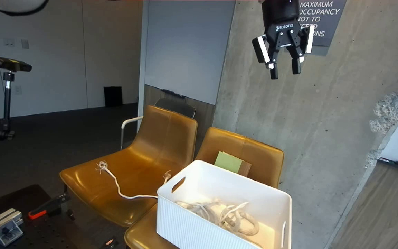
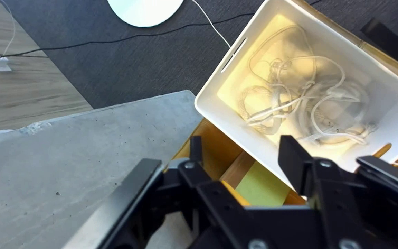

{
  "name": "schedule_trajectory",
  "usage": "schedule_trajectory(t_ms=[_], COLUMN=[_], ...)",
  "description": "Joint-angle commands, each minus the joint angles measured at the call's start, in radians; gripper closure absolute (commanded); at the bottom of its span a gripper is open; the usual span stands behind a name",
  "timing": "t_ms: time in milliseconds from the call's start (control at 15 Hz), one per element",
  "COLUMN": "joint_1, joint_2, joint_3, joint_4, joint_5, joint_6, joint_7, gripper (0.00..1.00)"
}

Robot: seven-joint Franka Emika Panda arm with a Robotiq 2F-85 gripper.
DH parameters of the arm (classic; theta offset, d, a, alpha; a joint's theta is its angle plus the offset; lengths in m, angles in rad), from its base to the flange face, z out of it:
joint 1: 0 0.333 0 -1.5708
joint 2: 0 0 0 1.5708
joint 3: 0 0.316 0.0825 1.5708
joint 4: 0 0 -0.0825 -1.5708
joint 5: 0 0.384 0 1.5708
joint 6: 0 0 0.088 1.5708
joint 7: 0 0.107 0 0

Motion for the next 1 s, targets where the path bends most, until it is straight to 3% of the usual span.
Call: schedule_trajectory(t_ms=[0,67,133,733,933], joint_1=[0.026,0.046,0.062,0.267,0.308], joint_2=[-0.002,-0.023,-0.044,-0.177,-0.205], joint_3=[0.009,0.013,0.016,0.047,0.078], joint_4=[-0.044,-0.108,-0.164,-0.660,-0.820], joint_5=[-0.010,-0.020,-0.027,-0.080,-0.131], joint_6=[0.010,0.045,0.069,0.376,0.484], joint_7=[-0.007,0.001,0.003,0.132,0.253], gripper=[0.10,0.02,0.00,0.00,0.00])
